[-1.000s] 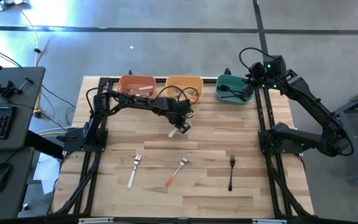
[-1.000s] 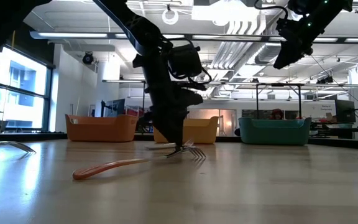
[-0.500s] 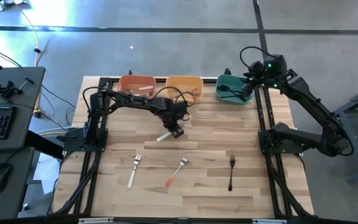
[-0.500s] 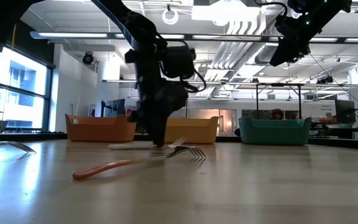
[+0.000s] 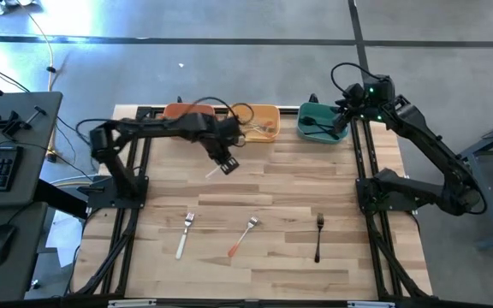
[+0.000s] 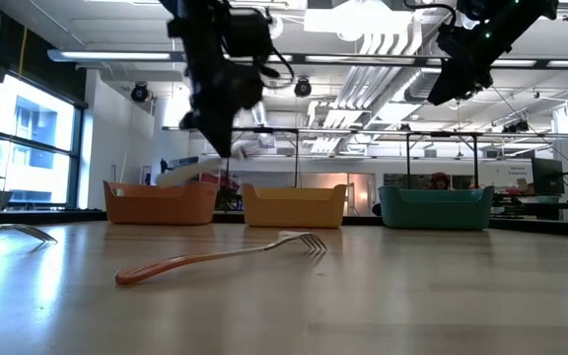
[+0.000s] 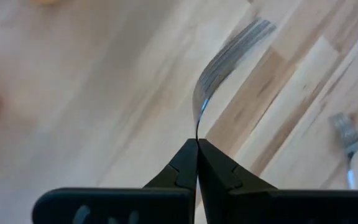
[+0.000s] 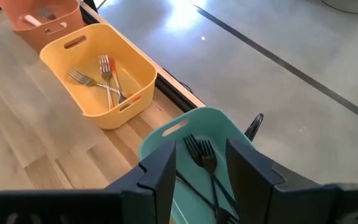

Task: Sort silverware by color (type)
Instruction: Put the white fork into the orange bin, then put the orange fork into the yellow bin

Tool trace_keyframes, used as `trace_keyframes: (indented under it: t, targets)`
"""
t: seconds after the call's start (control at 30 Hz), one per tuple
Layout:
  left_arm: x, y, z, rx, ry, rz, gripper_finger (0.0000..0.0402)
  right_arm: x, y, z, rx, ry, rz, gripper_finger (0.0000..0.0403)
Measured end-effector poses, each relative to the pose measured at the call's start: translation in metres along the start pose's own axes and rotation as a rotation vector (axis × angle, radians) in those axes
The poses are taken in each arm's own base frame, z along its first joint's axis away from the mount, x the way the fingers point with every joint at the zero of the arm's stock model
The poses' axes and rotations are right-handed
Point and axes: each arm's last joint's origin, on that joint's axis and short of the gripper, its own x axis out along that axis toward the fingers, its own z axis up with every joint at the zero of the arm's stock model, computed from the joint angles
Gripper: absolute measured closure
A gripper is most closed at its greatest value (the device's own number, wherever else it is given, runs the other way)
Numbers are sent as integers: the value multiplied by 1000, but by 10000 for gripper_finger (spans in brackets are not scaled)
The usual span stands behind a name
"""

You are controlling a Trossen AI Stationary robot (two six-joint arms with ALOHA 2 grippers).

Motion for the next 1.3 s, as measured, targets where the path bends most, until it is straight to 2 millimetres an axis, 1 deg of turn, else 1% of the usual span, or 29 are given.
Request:
trace_keyframes:
  t: [0.07, 0.13, 0.23, 0.33, 0.43, 0.53, 0.6, 0.7, 0.77, 0.87, 1.0, 1.13, 1.23, 1.3]
  targets:
    - [-18, 6, -5, 2, -21, 33, 400, -1, 0, 0, 6, -3, -1, 281]
    - [-35, 19, -11, 4, -24, 81, 401, -2, 1, 0, 26, -6, 0, 281]
    - [-55, 44, -16, 11, -26, 158, 401, -2, 1, 0, 53, -6, 3, 281]
    - [-67, 74, -19, 36, -6, 243, 401, -1, 4, 1, 85, -7, 13, 281]
    - [-72, 106, -17, 83, 14, 335, 401, -2, 6, 1, 108, -9, 23, 281]
    - [-72, 135, -14, 146, 46, 407, 401, -2, 10, 2, 125, -10, 39, 281]
    - [-68, 149, -10, 195, 69, 443, 401, -2, 13, 2, 132, -9, 51, 281]
    - [-59, 165, -6, 276, 116, 451, 401, -1, 18, 2, 128, -9, 70, 281]
    - [-50, 171, -3, 319, 146, 444, 401, -1, 21, 3, 118, -8, 84, 281]
    - [-35, 173, 2, 358, 179, 421, 401, -1, 26, 3, 101, -8, 108, 281]
    - [-20, 172, 6, 317, 190, 366, 394, -1, 34, 4, 94, -6, 115, 281]
    - [-20, 169, 6, 238, 170, 331, 372, 0, 41, 5, 63, -11, 73, 281]
    - [-29, 162, 4, 177, 126, 334, 367, 0, 47, 7, 43, -29, 70, 281]
    - [-37, 157, 2, 140, 92, 340, 372, -1, 51, 9, 36, -48, 87, 281]
